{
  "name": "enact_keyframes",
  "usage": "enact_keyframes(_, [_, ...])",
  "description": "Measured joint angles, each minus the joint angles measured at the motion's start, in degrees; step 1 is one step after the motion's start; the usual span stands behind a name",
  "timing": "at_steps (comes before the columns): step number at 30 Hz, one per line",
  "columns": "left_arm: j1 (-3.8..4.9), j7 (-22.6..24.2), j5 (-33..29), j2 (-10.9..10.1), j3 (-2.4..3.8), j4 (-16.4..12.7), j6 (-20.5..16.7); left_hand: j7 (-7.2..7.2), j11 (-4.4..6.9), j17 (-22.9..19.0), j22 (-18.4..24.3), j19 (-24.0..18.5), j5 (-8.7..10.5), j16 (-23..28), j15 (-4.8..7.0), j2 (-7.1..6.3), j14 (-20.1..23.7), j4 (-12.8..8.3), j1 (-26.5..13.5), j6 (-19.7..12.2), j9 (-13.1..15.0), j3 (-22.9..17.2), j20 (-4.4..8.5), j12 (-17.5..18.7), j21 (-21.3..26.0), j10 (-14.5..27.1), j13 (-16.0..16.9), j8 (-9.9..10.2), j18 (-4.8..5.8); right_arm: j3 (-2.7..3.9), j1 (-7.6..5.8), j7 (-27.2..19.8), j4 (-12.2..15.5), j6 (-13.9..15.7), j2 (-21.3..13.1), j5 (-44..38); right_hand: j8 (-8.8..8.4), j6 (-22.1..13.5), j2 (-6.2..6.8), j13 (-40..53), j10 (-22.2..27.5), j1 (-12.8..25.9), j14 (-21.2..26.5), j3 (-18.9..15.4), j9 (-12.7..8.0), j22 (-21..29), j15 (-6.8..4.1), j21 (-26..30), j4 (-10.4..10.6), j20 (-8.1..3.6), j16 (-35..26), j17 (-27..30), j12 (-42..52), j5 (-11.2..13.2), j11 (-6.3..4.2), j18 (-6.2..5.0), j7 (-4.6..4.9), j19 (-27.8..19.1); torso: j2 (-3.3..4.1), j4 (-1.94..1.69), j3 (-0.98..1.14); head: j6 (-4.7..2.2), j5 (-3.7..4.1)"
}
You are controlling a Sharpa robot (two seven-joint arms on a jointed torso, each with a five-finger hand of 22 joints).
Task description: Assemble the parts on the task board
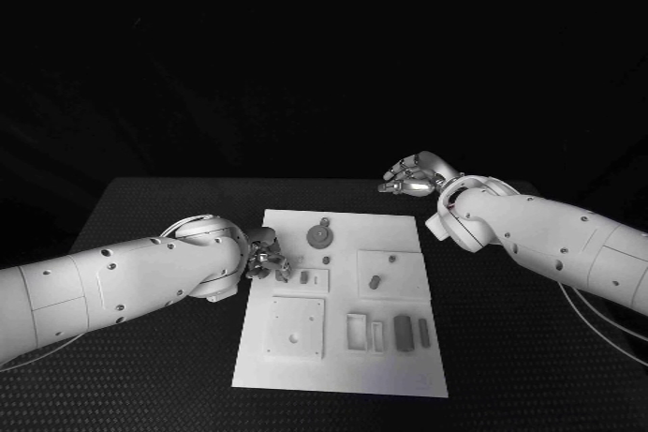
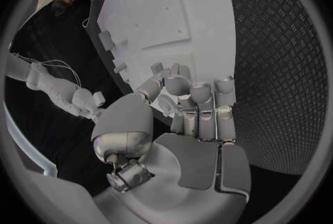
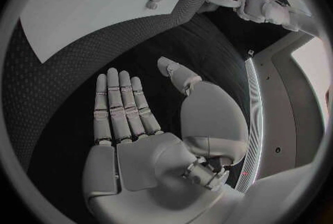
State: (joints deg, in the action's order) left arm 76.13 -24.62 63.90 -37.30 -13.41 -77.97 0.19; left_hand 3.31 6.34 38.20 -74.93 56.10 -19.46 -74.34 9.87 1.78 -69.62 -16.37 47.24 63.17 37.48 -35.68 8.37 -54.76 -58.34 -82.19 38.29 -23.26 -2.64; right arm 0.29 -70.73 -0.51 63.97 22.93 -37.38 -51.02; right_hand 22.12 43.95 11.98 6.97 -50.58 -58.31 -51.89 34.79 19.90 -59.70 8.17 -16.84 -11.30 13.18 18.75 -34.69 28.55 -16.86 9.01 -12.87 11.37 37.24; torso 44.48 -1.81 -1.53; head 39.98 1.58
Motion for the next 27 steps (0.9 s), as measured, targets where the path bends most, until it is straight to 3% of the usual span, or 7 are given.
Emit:
enact_keyframes(8, [-0.02, -0.1, 0.3, 0.2, 0.08, 0.2, 0.4, -0.02, 0.0, 0.0, 0.0, 0.0, 0.35, -0.2, 0.0, 0.0, 0.0, 0.0, 0.0, 0.0, 0.0, 0.0, 0.0, -0.2, -0.4, 0.0, 0.0, -0.2, 0.0, 0.0, 0.0, 0.0, 0.1, 0.0, 0.0, 0.0, 0.0, 0.0, 0.0, 0.0, 0.0, 0.0, 0.0, 0.0, 0.0, -0.1, 0.0, 0.0, 0.0, 0.0, 0.0, 0.0, 0.0, 0.0, 0.0, 0.0, 0.0, 0.0, 0.01, 0.0, -0.01, 0.1, 0.05])
enact_keyframes(12, [-0.01, -0.2, 0.4, 0.4, 0.13, 0.4, 0.7, -0.07, 0.0, -0.1, 0.0, 0.0, 1.92, -0.2, 0.0, -0.04, 0.0, 0.5, 0.0, 0.1, 0.0, 0.3, 0.0, -0.5, -0.4, 0.0, 0.0, -0.2, 0.0, 0.0, 0.0, 0.0, 0.1, 0.0, 0.0, 0.0, 0.0, 0.0, 0.0, -0.1, 0.0, 0.0, 0.0, 0.0, -0.1, -0.1, 0.0, 0.0, 0.0, 0.0, 0.0, 0.0, 0.0, 0.0, 0.0, 0.0, 0.0, 0.0, 0.0, -0.01, -0.01, 0.16, 0.07])
enact_keyframes(16, [-0.05, -0.2, 0.4, 0.5, 0.15, 0.6, 1.0, -0.75, -0.2, -0.2, 0.0, 0.0, 3.06, -0.5, 0.38, -0.88, 0.0, 1.2, -0.9, 0.8, 0.0, 0.3, 0.0, -0.7, -0.7, 0.2, -0.2, -0.2, 0.0, 0.0, 0.0, 0.0, 0.1, 0.0, 0.0, 0.0, 0.0, 0.0, 0.0, -0.1, 0.0, 0.0, 0.0, 0.0, 0.0, 0.0, 0.0, 0.0, 0.0, 0.0, 0.0, 0.0, 0.0, 0.0, 0.0, 0.0, 0.0, 0.0, 0.0, -0.03, -0.02, 0.2, 0.11])
enact_keyframes(19, [-0.2, -0.3, 0.5, 0.6, 0.15, 0.9, 1.0, -1.75, 0.15, -0.4, 0.0, 0.0, 6.4, -0.5, 0.76, -1.92, 0.4, 2.5, -1.5, 1.9, 0.0, 0.4, 0.0, -0.9, -0.7, 0.5, -0.4, -0.5, 0.0, 0.0, 0.0, 0.0, 0.1, -0.1, 0.0, 0.0, 0.0, 0.0, 0.0, -0.1, 0.0, 0.0, 0.0, 0.0, 0.0, -0.1, 0.0, 0.0, 0.0, 0.0, 0.0, 0.0, 0.0, 0.0, 0.0, 0.0, 0.0, 0.0, 0.0, -0.03, -0.02, 0.2, 0.12])
enact_keyframes(24, [-0.3, -0.4, 0.6, 0.6, 0.13, 1.0, 1.0, -2.22, 0.16, -0.5, 0.0, 0.0, 8.19, -0.7, 1.01, -3.3, 0.2, 3.5, -1.8, 2.3, 0.1, 0.4, 0.0, -0.9, -0.7, 0.5, -0.6, -0.9, 0.0, 0.0, 0.01, 0.0, 0.1, -0.1, -0.1, 0.0, 0.0, 0.0, 0.0, -0.1, 0.0, 0.0, 0.0, 0.0, 0.0, -0.1, 0.0, 0.0, 0.0, 0.0, 0.0, 0.0, 0.0, 0.0, 0.0, 0.0, 0.0, 0.0, 0.01, -0.02, -0.02, 0.24, 0.15])
enact_keyframes(27, [-0.46, -0.5, 0.6, 0.7, 0.04, 1.0, 1.2, -3.06, 0.25, -0.7, 0.0, -0.3, 10.65, -0.9, 1.18, -4.25, 0.3, 4.4, -2.1, 3.2, 0.1, 0.6, 0.11, -1.2, -0.7, 0.4, -0.8, -1.2, 0.0, 0.0, 0.01, 0.0, 0.1, -0.1, -0.1, 0.0, 0.0, 0.0, 0.0, -0.1, 0.0, 0.0, 0.0, 0.0, 0.0, -0.1, 0.0, 0.0, 0.0, -0.01, 0.0, 0.0, 0.0, 0.0, 0.0, 0.0, 0.0, 0.0, 0.0, -0.01, -0.03, 0.26, 0.16])
